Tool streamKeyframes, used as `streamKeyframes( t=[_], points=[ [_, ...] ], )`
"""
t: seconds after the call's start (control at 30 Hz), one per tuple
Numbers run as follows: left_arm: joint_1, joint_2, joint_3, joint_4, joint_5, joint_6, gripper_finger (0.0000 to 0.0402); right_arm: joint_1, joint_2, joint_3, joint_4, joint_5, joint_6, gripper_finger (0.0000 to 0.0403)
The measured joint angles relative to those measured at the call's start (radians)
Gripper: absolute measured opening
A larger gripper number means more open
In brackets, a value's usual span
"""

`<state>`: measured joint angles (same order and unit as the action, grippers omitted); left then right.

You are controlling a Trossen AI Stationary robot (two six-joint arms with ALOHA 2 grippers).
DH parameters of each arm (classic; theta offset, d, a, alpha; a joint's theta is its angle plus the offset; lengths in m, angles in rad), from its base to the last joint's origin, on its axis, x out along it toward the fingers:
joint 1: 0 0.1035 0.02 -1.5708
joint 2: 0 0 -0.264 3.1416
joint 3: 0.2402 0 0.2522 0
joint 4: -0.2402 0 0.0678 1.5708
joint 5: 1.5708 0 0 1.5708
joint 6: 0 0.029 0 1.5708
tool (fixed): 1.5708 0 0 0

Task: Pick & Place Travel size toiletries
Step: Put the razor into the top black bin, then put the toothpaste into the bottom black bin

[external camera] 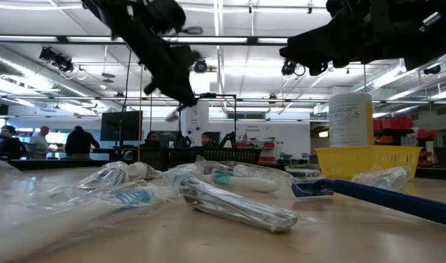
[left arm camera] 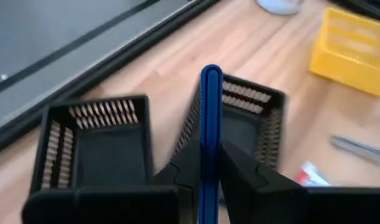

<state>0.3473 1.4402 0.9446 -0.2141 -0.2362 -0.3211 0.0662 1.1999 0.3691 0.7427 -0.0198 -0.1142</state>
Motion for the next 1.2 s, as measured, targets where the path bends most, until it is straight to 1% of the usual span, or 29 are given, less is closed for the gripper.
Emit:
streamKeyframes(
  t=[0.07, 0.13, 0.2, 0.33, 0.4, 0.53, 0.7, 0.87, 1.07, 1.2],
  points=[
    [0.055, 0.051, -0.002, 0.000, 0.028, 0.052, 0.0046, -0.008, 0.000, 0.000, 0.004, 0.000, 0.001, 0.0182],
    [0.100, 0.099, -0.002, 0.012, 0.014, 0.072, 0.0047, -0.016, 0.000, 0.000, -0.001, 0.000, 0.011, 0.0185],
    [0.142, 0.130, -0.002, 0.017, 0.004, 0.071, 0.0048, -0.023, 0.000, 0.000, -0.003, 0.001, 0.032, 0.0194],
    [0.213, 0.184, -0.002, 0.057, 0.021, 0.094, 0.0049, -0.026, 0.000, 0.000, -0.010, 0.026, 0.053, 0.0219],
    [0.244, 0.203, -0.002, 0.067, 0.037, 0.099, 0.0048, -0.026, 0.000, 0.000, -0.014, 0.043, 0.054, 0.0231],
    [0.292, 0.243, -0.002, 0.079, 0.097, 0.099, 0.0051, -0.026, 0.000, 0.000, -0.014, 0.045, 0.055, 0.0248],
    [0.303, 0.281, -0.002, 0.082, 0.127, 0.102, 0.0052, -0.026, 0.000, 0.000, -0.030, 0.044, 0.057, 0.0256],
    [0.292, 0.282, -0.002, 0.085, 0.130, 0.175, 0.0059, -0.026, 0.000, 0.000, -0.042, 0.044, 0.058, 0.0256],
    [0.291, 0.282, -0.002, 0.082, 0.118, 0.176, 0.0100, -0.026, 0.000, 0.000, -0.046, 0.044, 0.090, 0.0245],
    [0.287, 0.281, -0.002, 0.085, 0.117, 0.142, 0.0128, -0.026, 0.000, 0.000, -0.050, 0.044, 0.092, 0.0243]
  ],
)
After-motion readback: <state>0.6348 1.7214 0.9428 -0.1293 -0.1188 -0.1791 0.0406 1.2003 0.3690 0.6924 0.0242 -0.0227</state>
